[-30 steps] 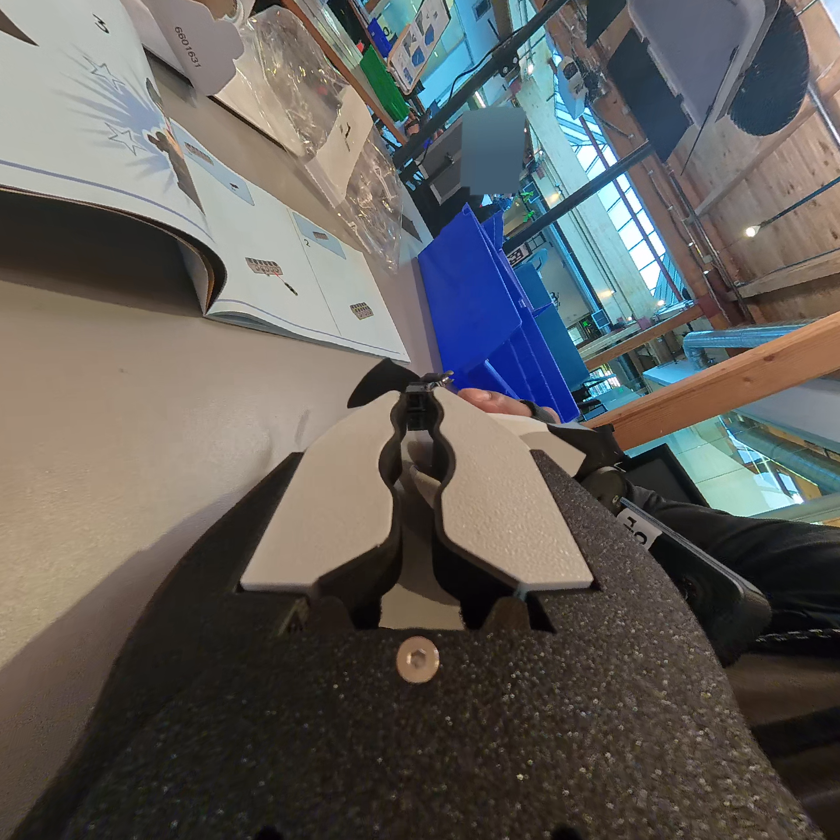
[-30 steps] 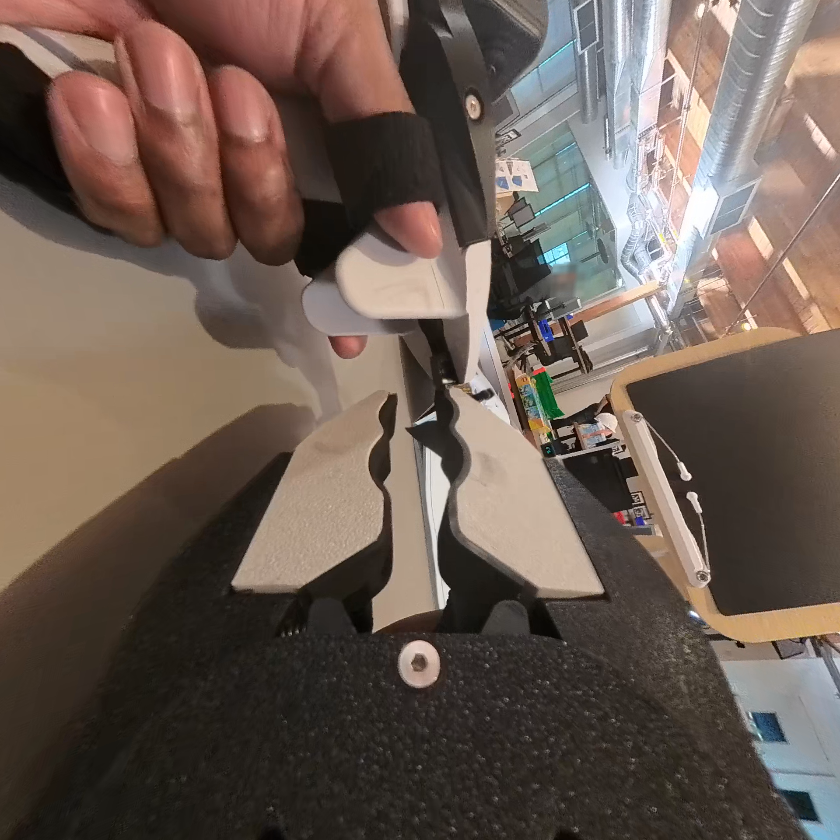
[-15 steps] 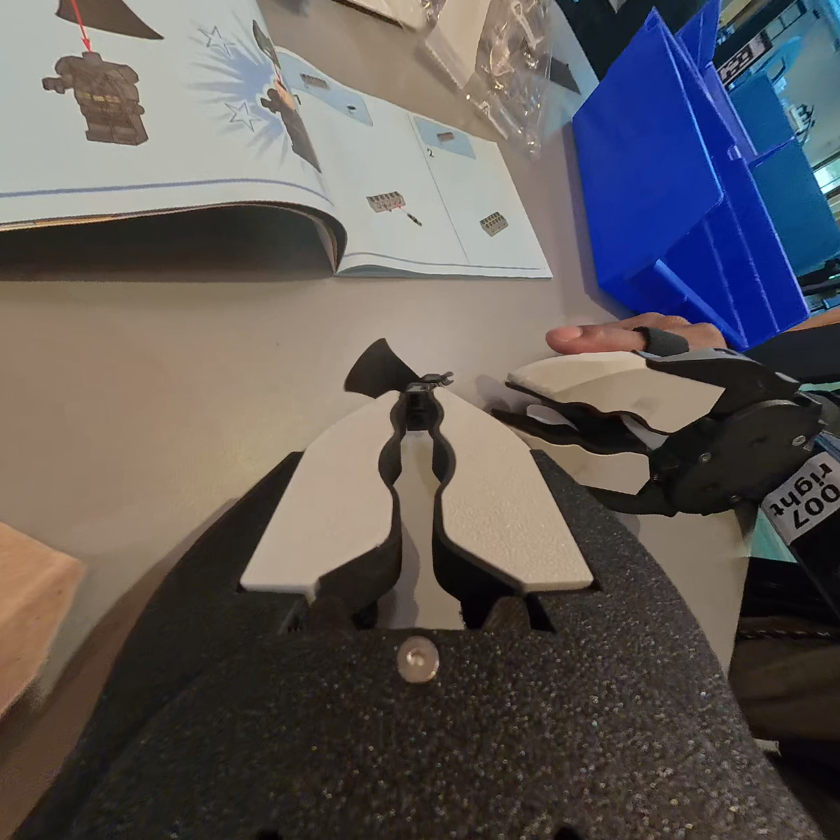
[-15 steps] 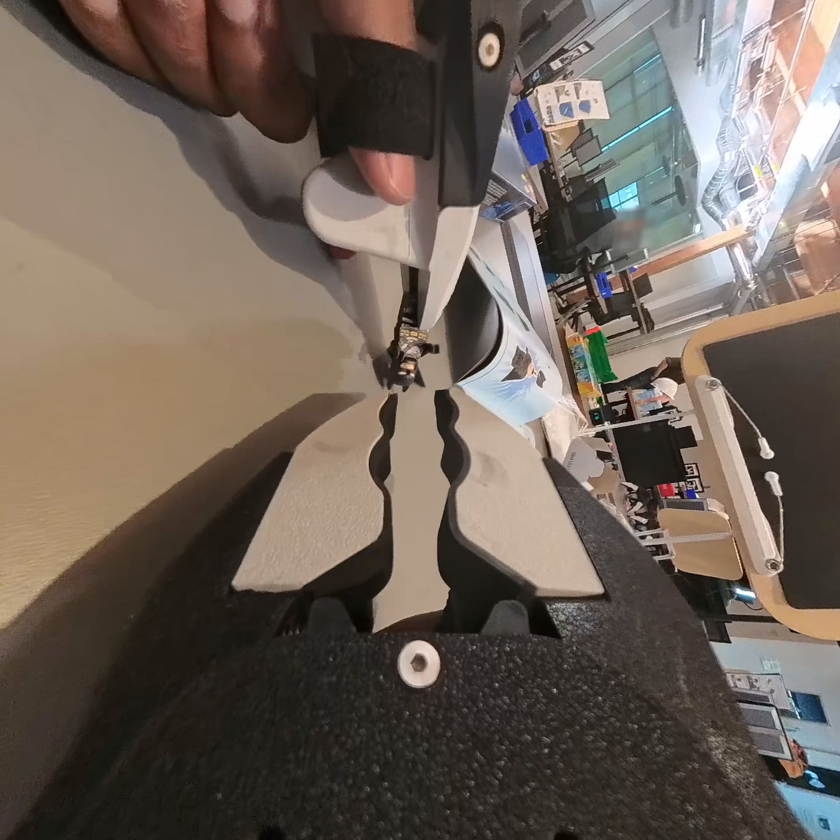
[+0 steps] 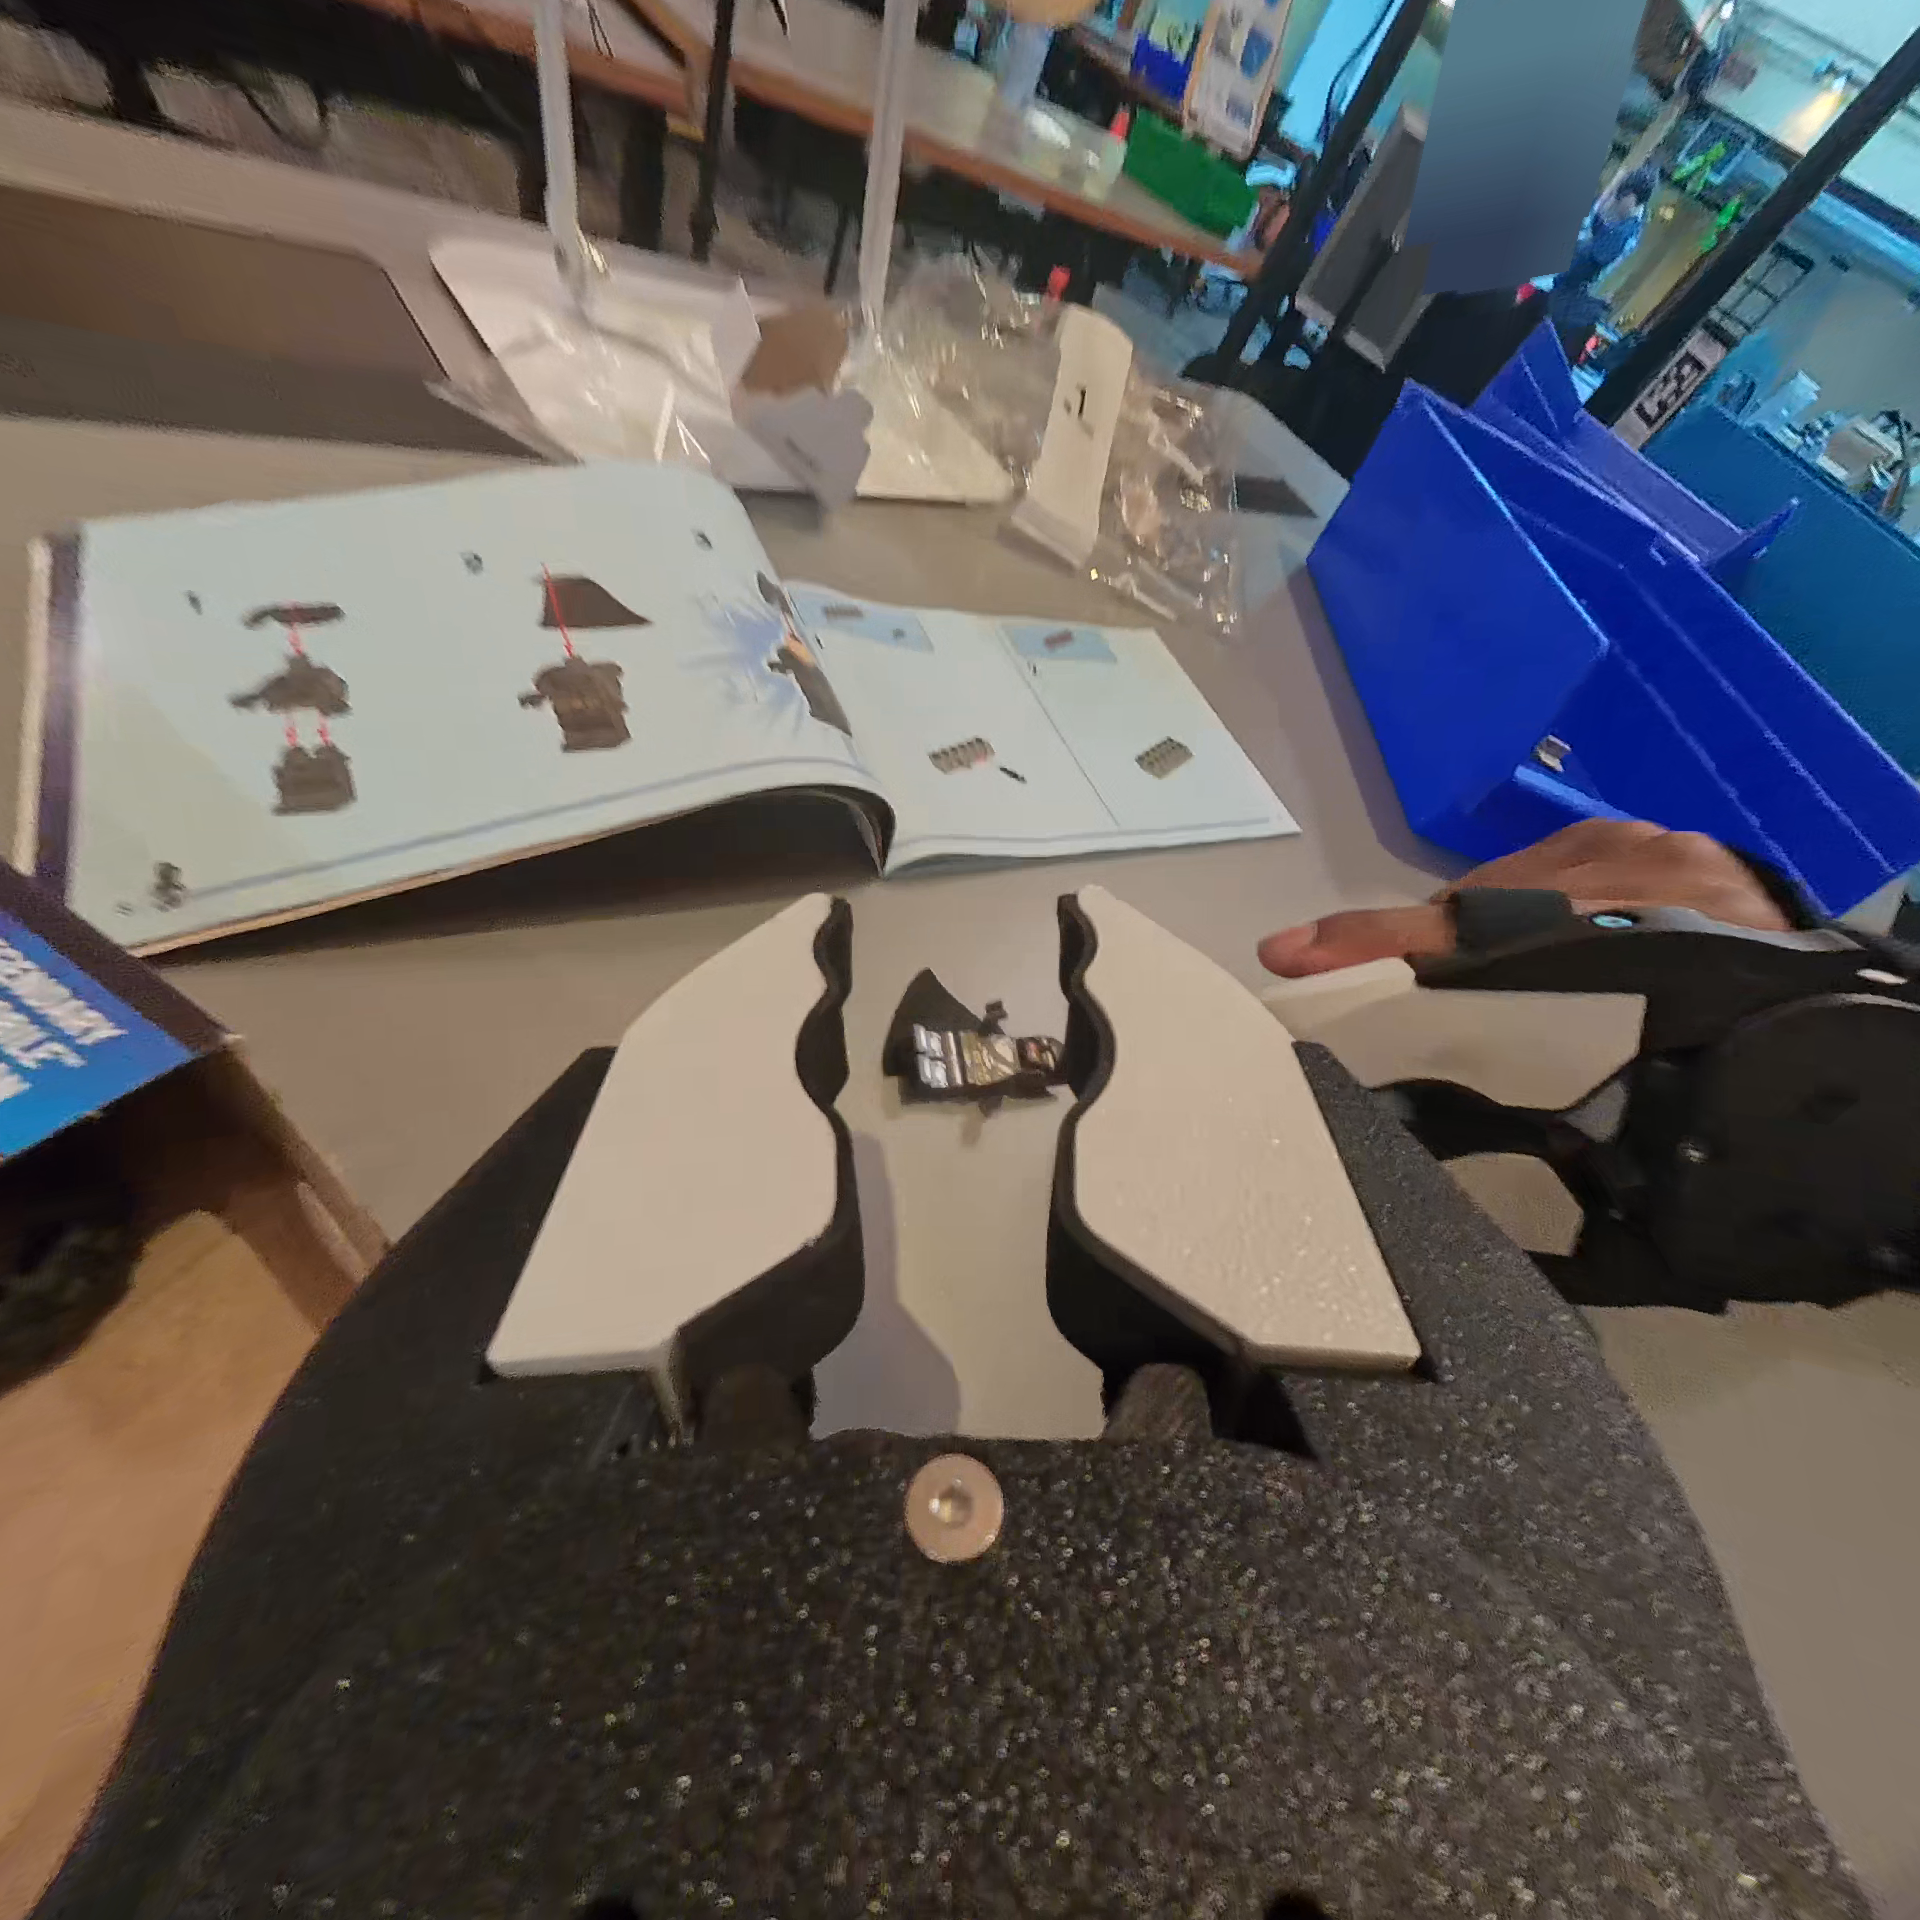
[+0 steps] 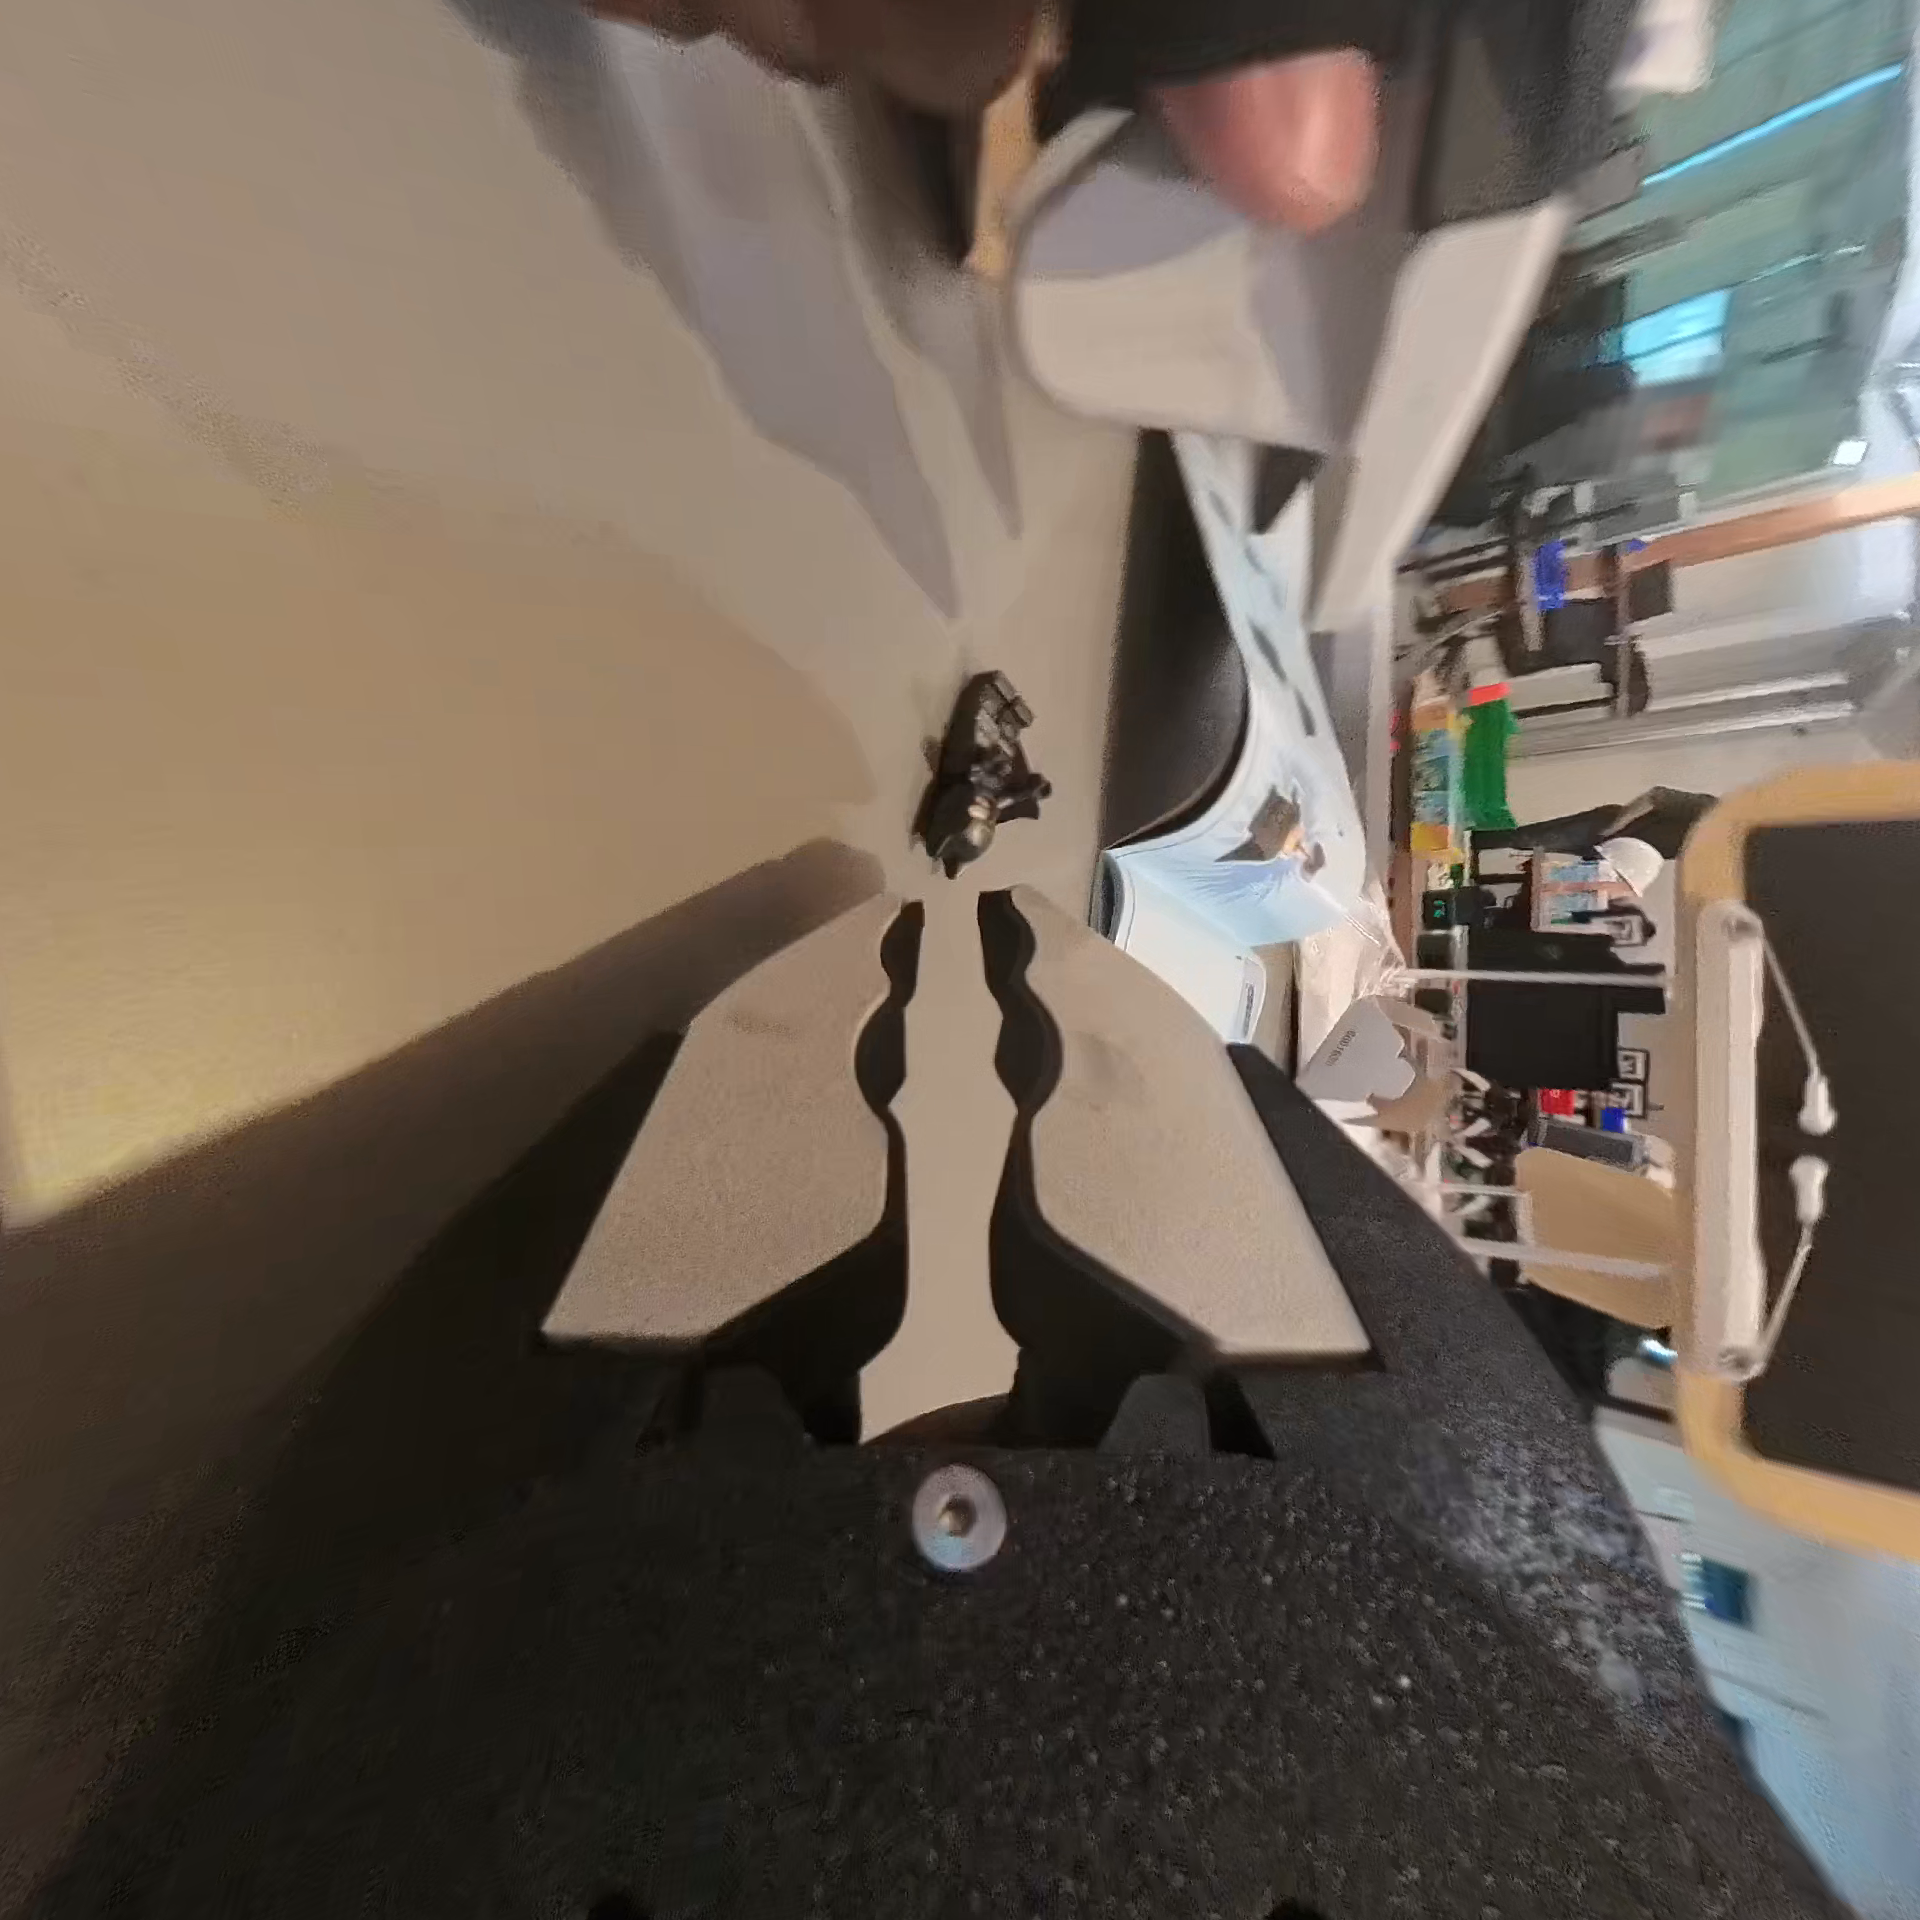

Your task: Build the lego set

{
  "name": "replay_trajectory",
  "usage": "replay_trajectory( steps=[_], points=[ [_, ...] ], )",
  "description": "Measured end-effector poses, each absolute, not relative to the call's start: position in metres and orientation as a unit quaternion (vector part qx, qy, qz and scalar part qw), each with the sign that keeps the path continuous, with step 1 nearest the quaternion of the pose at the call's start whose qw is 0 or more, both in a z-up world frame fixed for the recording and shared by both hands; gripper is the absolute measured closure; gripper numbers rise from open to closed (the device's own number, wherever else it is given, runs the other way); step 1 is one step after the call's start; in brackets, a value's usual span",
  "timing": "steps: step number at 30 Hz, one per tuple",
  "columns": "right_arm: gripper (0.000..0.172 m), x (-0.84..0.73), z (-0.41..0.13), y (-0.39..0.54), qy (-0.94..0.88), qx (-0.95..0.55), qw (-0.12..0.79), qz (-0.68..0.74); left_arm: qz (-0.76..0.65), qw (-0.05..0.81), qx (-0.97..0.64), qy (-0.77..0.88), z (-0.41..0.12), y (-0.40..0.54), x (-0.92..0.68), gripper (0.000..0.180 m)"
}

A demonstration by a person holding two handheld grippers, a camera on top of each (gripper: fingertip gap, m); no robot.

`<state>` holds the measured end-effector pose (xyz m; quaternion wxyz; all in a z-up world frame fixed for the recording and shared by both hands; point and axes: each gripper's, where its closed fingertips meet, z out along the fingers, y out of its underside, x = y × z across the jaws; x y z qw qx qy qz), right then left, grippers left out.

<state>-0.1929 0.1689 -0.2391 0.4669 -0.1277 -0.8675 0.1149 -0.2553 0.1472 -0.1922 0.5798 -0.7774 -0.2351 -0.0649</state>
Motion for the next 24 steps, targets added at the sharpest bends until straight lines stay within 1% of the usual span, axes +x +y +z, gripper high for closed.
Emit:
replay_trajectory(
  steps=[3,5,8,9,12,16,20,24],
  points=[
    [0.160,-0.188,-0.224,0.160,-0.903,-0.065,0.425,0.004,-0.046,0.597,-0.766,-0.234,-0.189,0.144,-0.262,0.144],
    [0.160,-0.176,-0.212,0.153,-0.928,-0.017,0.365,-0.074,-0.053,0.600,-0.762,-0.237,-0.189,0.143,-0.263,0.144],
    [0.160,-0.159,-0.181,0.144,-0.939,0.049,0.292,-0.178,-0.075,0.610,-0.748,-0.252,-0.187,0.140,-0.267,0.144],
    [0.160,-0.159,-0.165,0.137,-0.934,0.063,0.291,-0.198,-0.085,0.613,-0.742,-0.260,-0.187,0.138,-0.269,0.145],
    [0.164,-0.159,-0.118,0.104,-0.927,0.078,0.315,-0.187,-0.120,0.616,-0.724,-0.287,-0.189,0.135,-0.276,0.146],
    [0.167,-0.151,-0.086,0.090,-0.918,0.084,0.344,-0.177,-0.135,0.621,-0.712,-0.299,-0.188,0.133,-0.279,0.147],
    [0.167,-0.150,-0.086,0.084,-0.914,0.077,0.360,-0.169,-0.131,0.619,-0.716,-0.295,-0.189,0.133,-0.278,0.148],
    [0.167,-0.143,-0.113,0.068,-0.922,0.114,0.335,-0.154,-0.139,0.617,-0.715,-0.297,-0.189,0.134,-0.278,0.148]
  ],
)
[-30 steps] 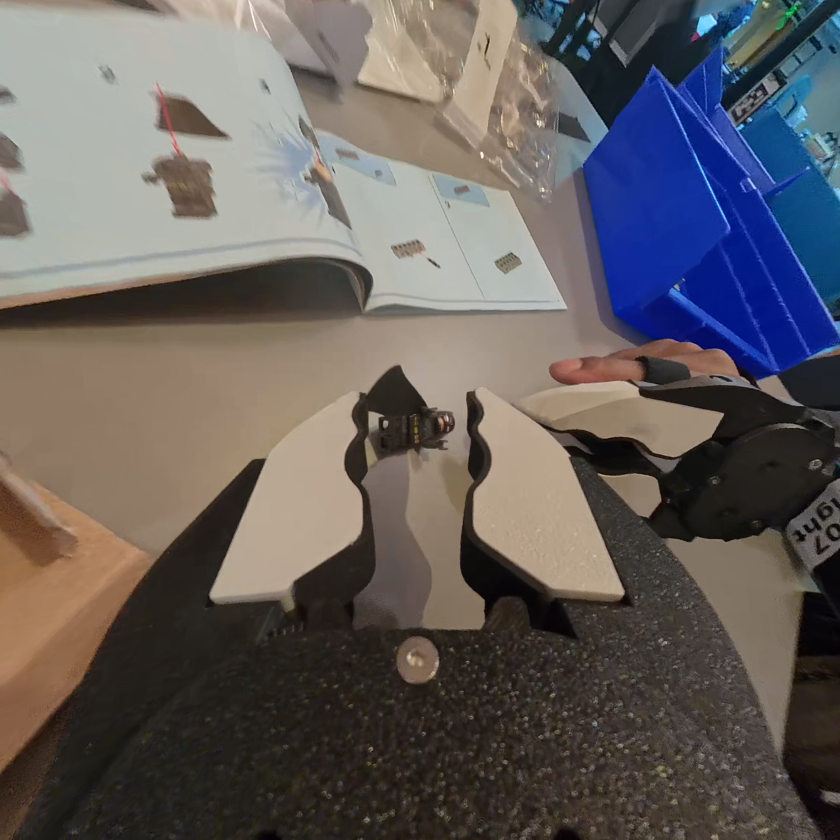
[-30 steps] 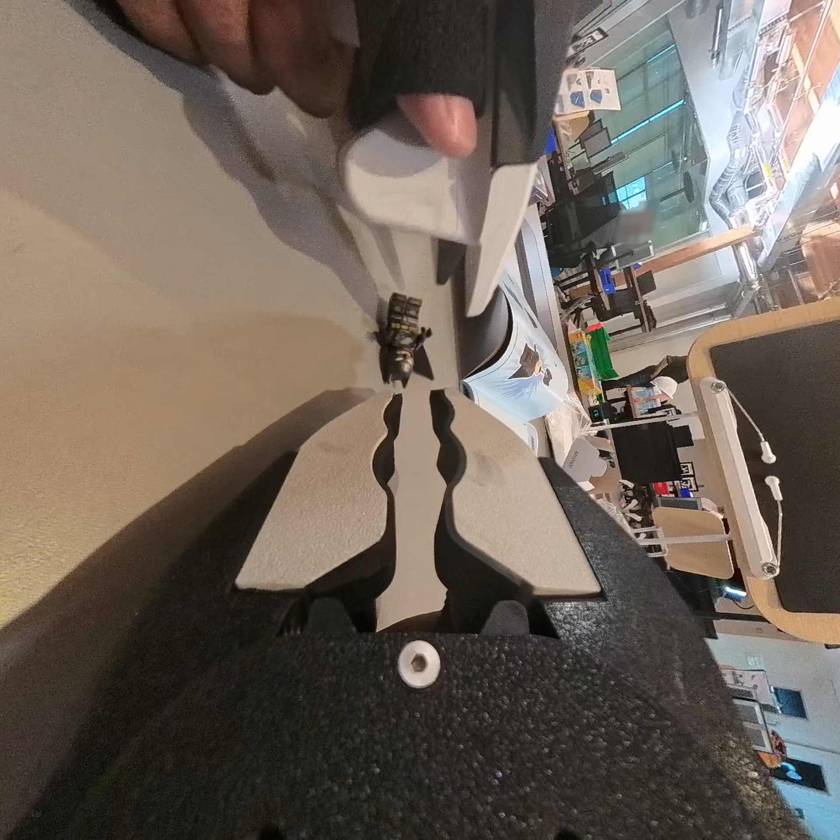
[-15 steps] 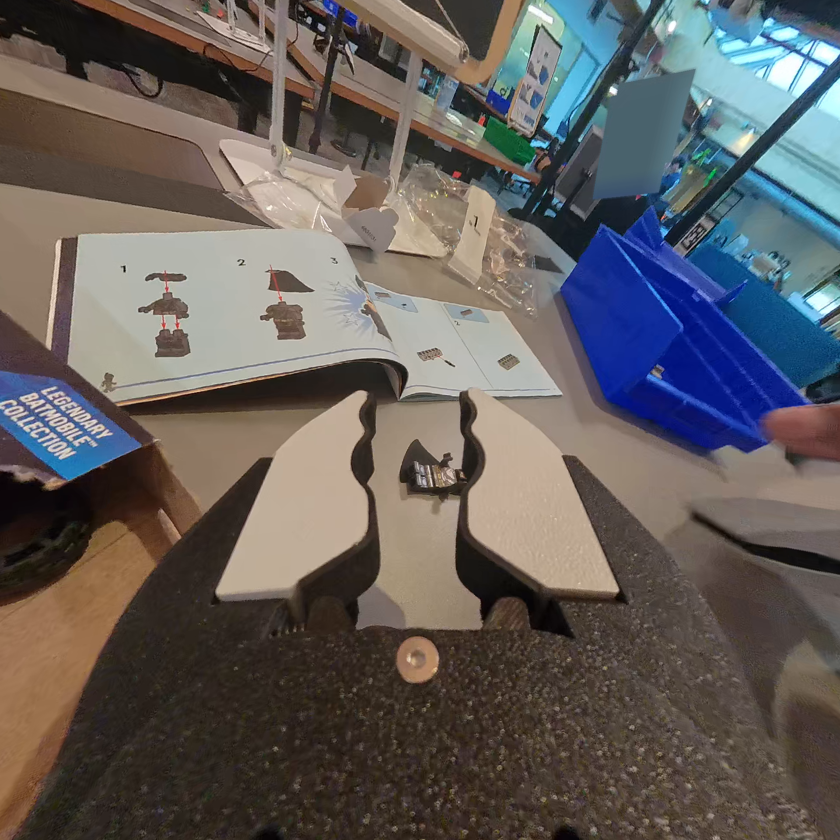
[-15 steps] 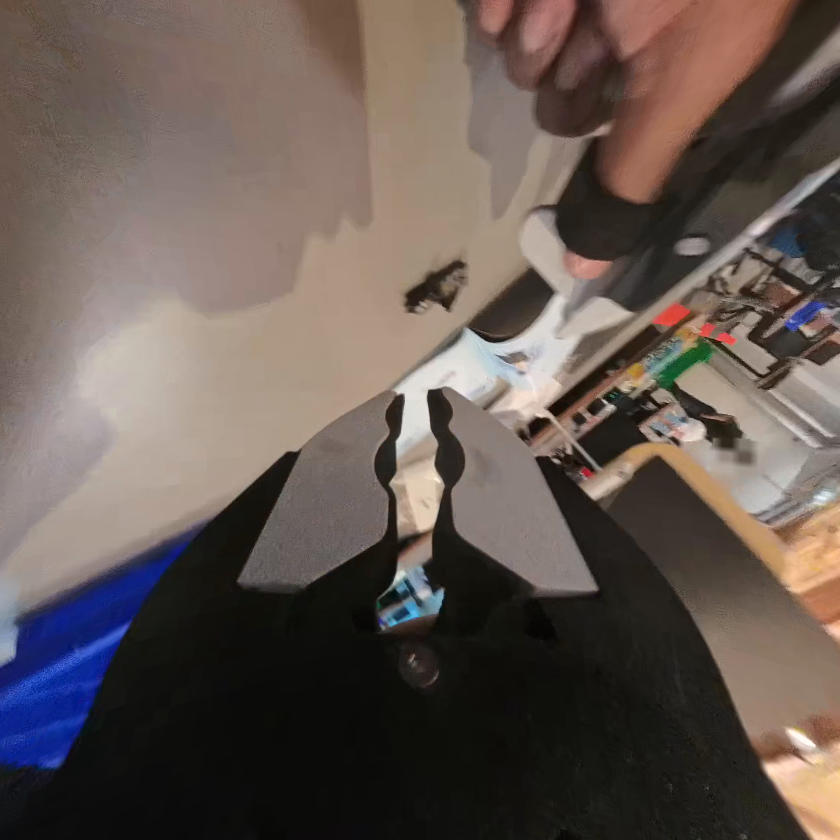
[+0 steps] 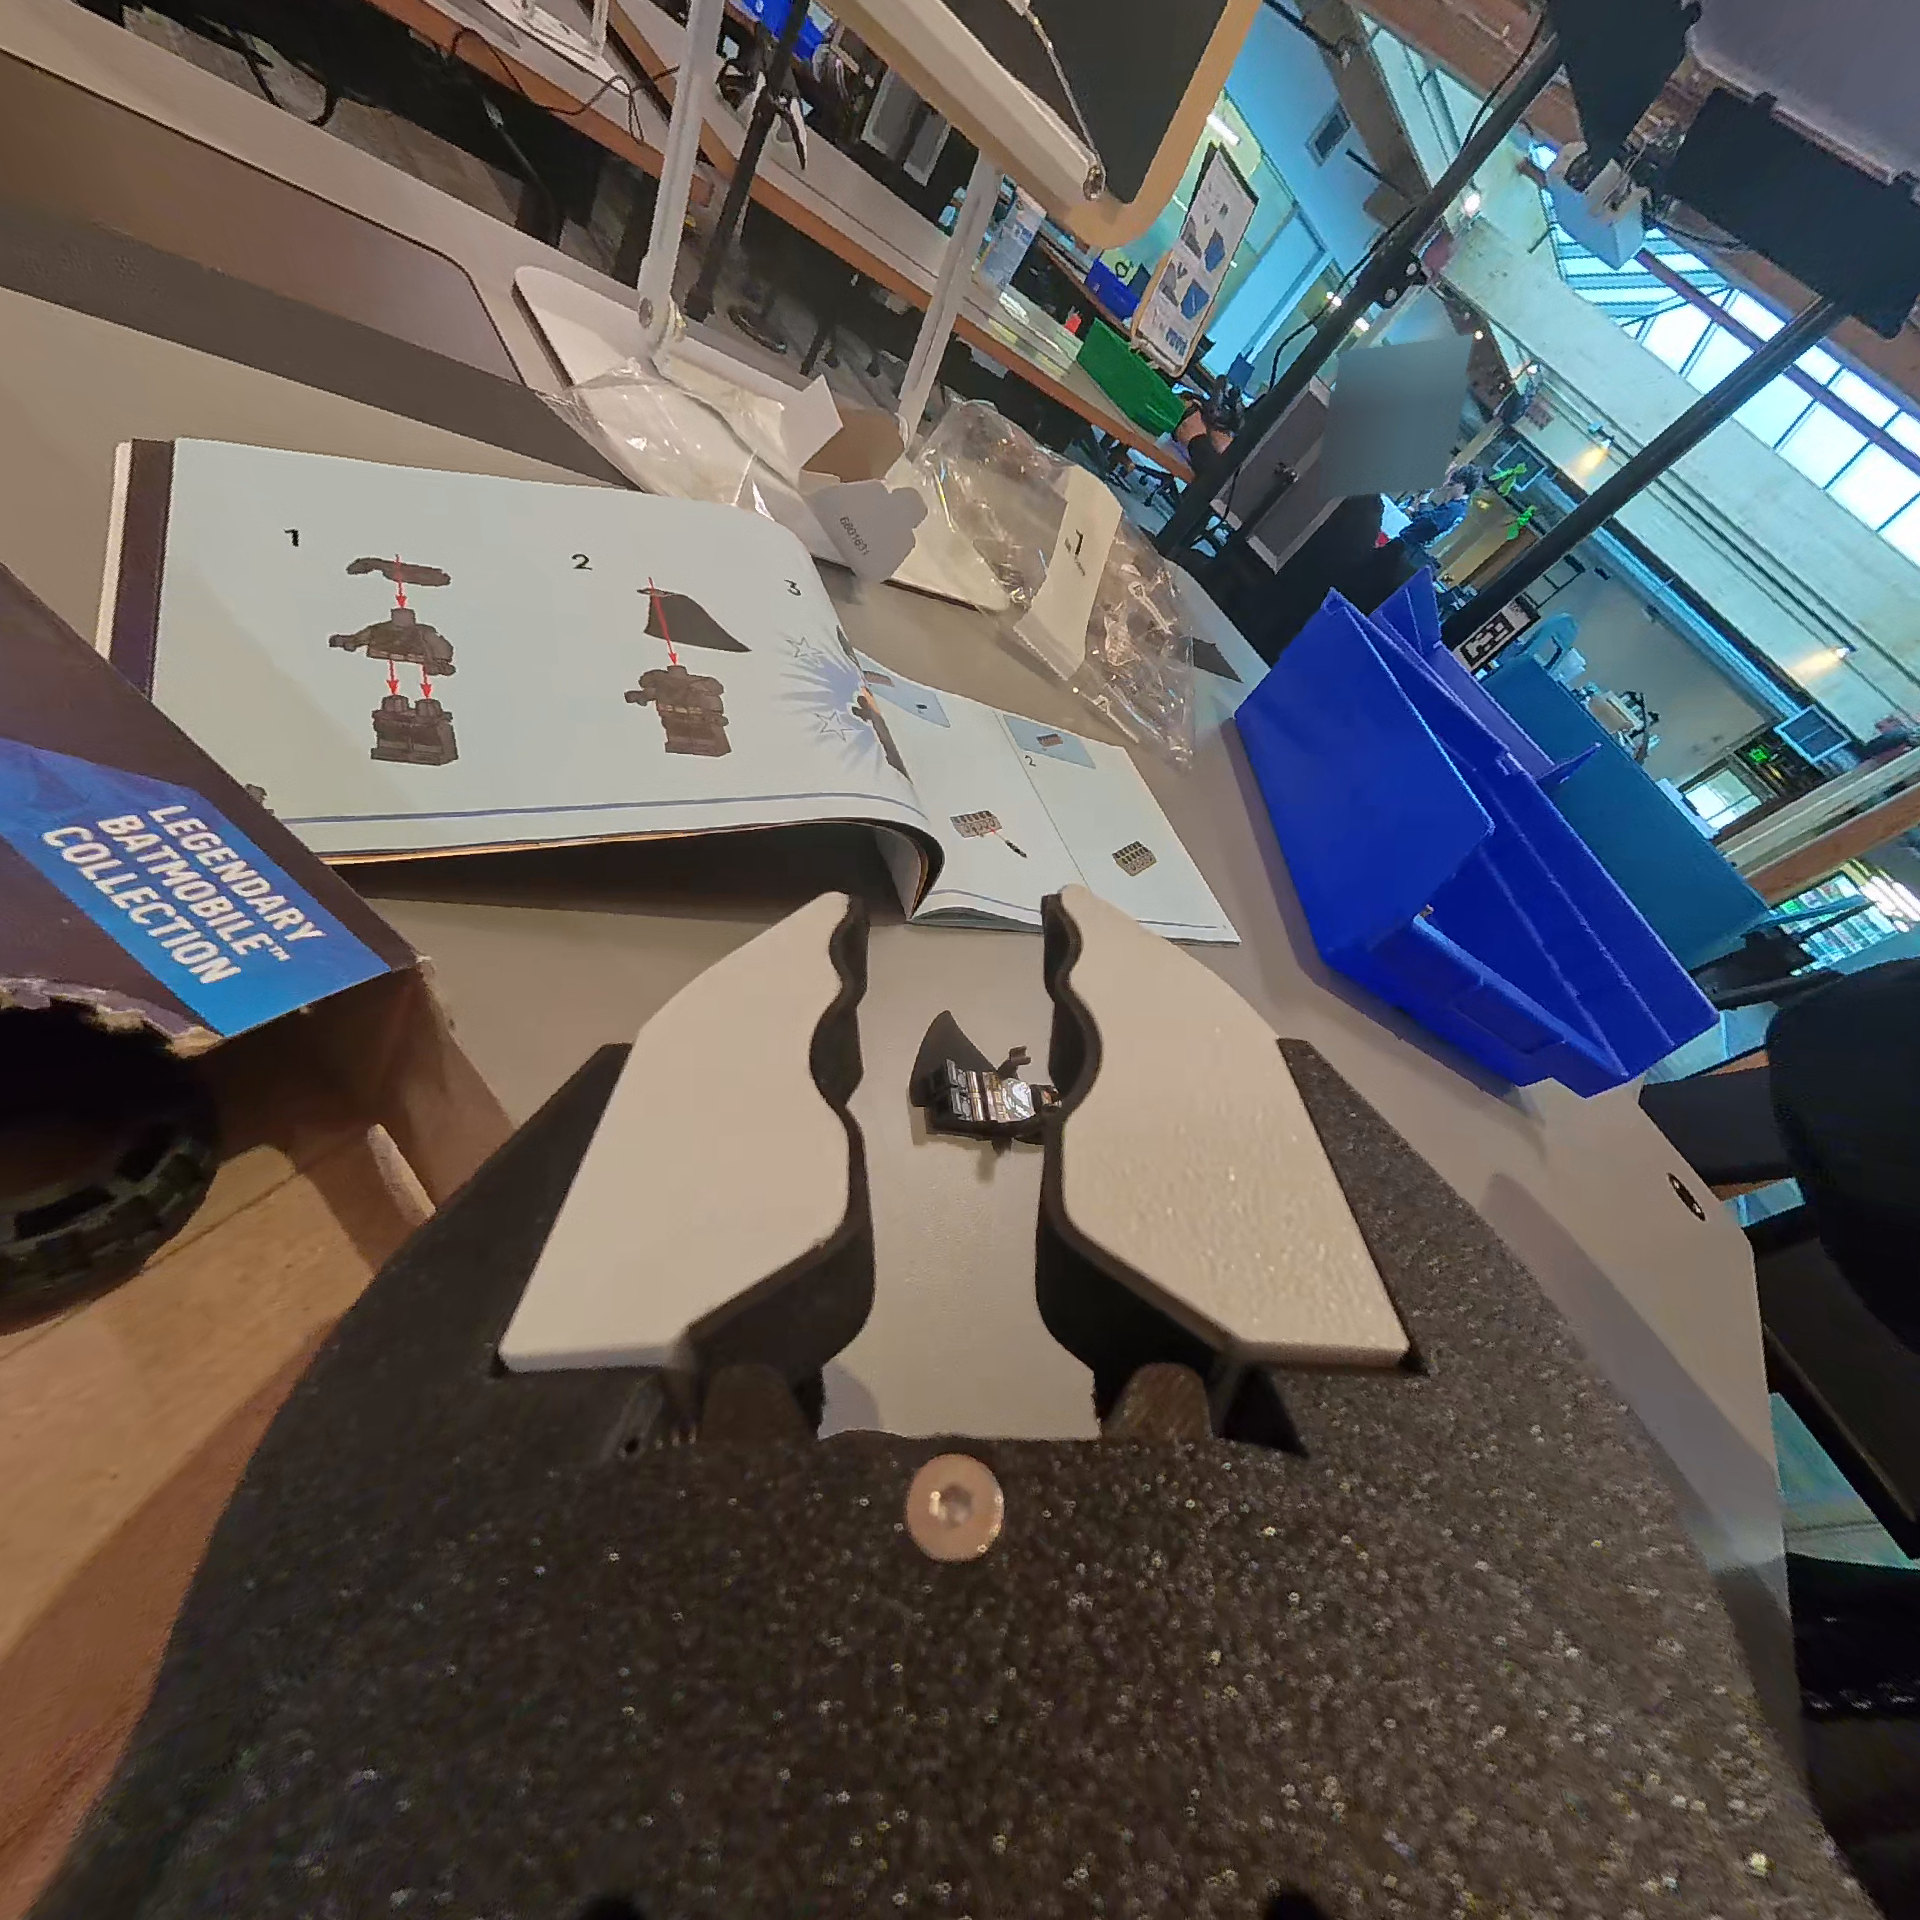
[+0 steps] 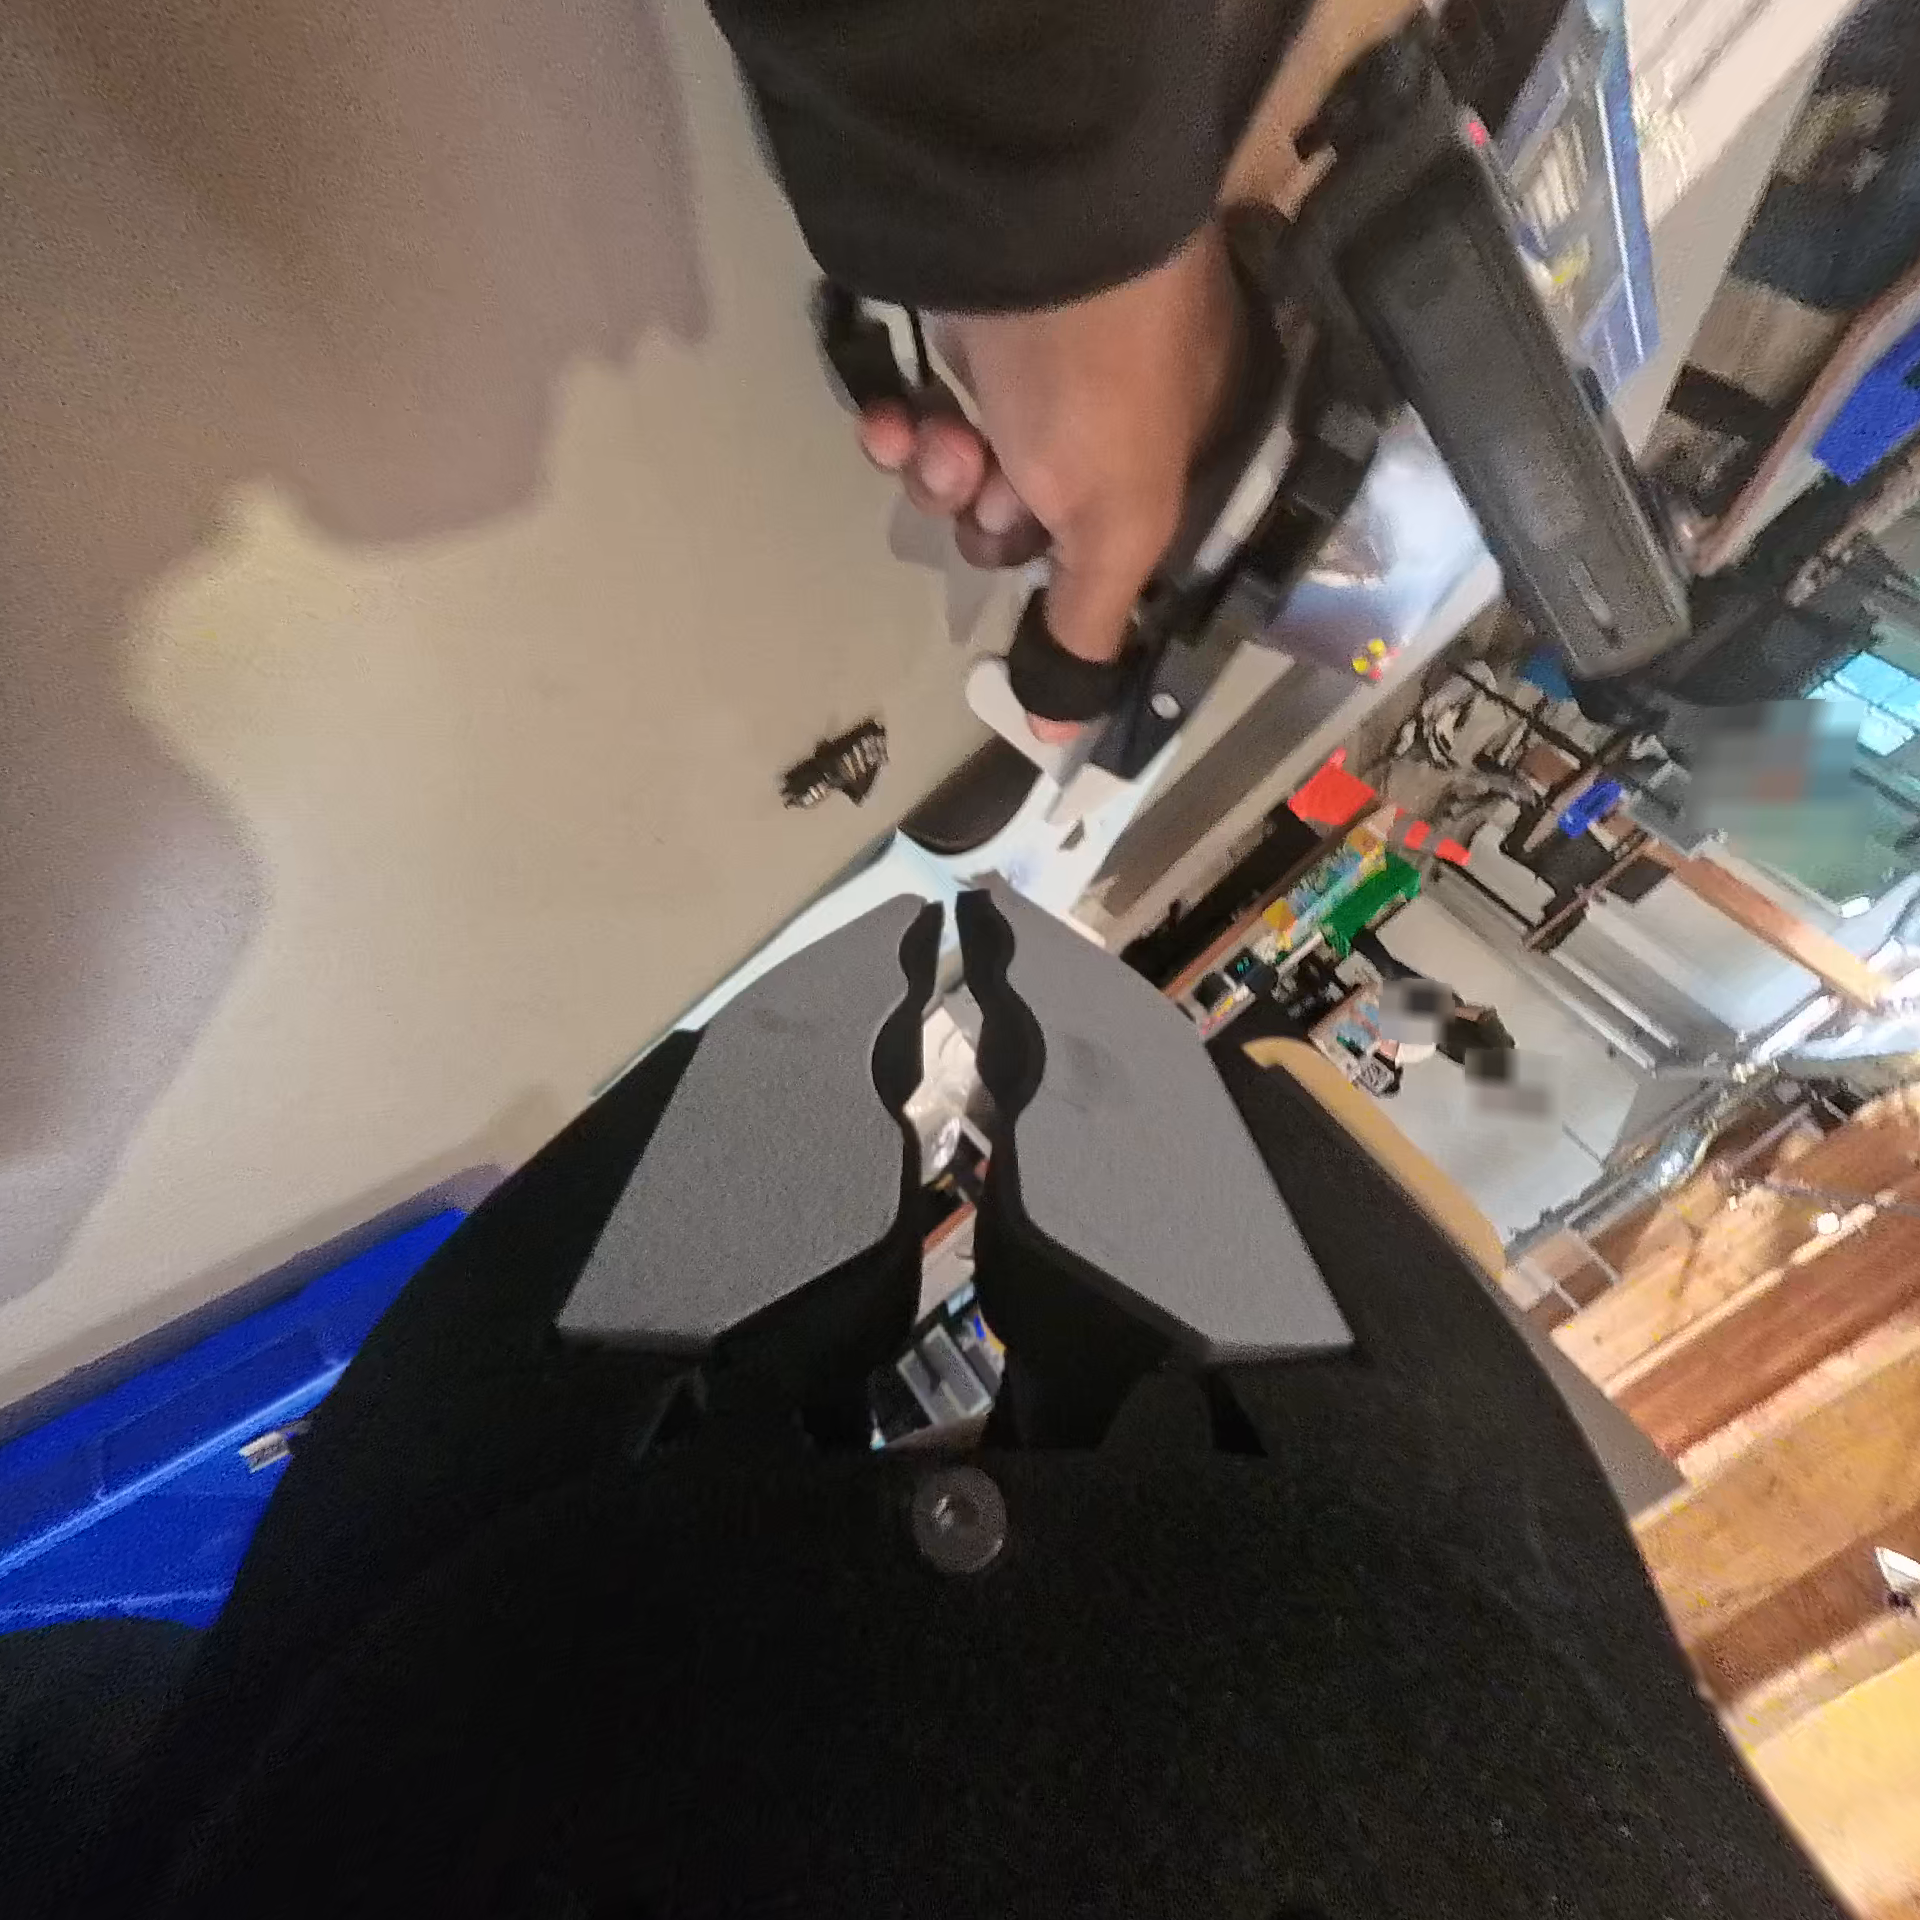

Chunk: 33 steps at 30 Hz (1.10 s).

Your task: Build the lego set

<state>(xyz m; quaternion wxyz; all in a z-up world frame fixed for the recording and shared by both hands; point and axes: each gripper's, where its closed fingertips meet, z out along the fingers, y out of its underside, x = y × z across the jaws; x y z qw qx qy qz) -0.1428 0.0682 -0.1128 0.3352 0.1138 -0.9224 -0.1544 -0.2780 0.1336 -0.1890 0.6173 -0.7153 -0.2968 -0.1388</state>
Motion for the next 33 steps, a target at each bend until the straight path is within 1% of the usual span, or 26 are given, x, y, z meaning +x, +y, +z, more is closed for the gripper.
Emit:
replay_trajectory(
  steps=[3,6,9,13,16,19,23,25,28,29,30,33],
  points=[
    [0.167,-0.148,-0.124,0.071,-0.937,0.108,0.300,-0.142,-0.143,0.620,-0.710,-0.301,-0.188,0.132,-0.279,0.148],
    [0.167,-0.156,-0.115,0.076,-0.935,0.089,0.312,-0.141,-0.146,0.621,-0.708,-0.303,-0.188,0.132,-0.279,0.149],
    [0.167,-0.150,-0.110,0.068,-0.930,0.101,0.328,-0.133,-0.147,0.619,-0.709,-0.304,-0.188,0.132,-0.279,0.149],
    [0.167,-0.147,-0.121,0.060,-0.923,0.109,0.341,-0.143,-0.149,0.622,-0.707,-0.303,-0.188,0.132,-0.279,0.149],
    [0.166,-0.148,-0.142,0.050,-0.933,0.091,0.335,-0.099,-0.152,0.623,-0.711,-0.289,-0.186,0.133,-0.275,0.151],
    [0.166,-0.154,-0.170,0.063,-0.944,0.016,0.327,-0.029,-0.143,0.623,-0.723,-0.264,-0.185,0.137,-0.267,0.151],
    [0.165,-0.166,-0.219,0.122,-0.941,-0.130,0.312,0.028,-0.121,0.634,-0.727,-0.236,-0.180,0.142,-0.261,0.151],
    [0.165,-0.169,-0.237,0.155,-0.922,-0.209,0.318,0.064,-0.112,0.643,-0.722,-0.230,-0.176,0.143,-0.261,0.151],
    [0.166,-0.165,-0.256,0.196,-0.887,-0.309,0.320,0.121,-0.108,0.655,-0.713,-0.228,-0.172,0.143,-0.262,0.151],
    [0.171,-0.164,-0.258,0.209,-0.877,-0.323,0.333,0.122,-0.108,0.656,-0.711,-0.229,-0.172,0.143,-0.262,0.151],
    [0.171,-0.162,-0.258,0.221,-0.872,-0.333,0.337,0.117,-0.109,0.656,-0.711,-0.229,-0.172,0.143,-0.262,0.151],
    [0.169,-0.158,-0.257,0.238,-0.870,-0.355,0.322,0.117,-0.114,0.655,-0.711,-0.230,-0.173,0.145,-0.262,0.151]
  ],
)
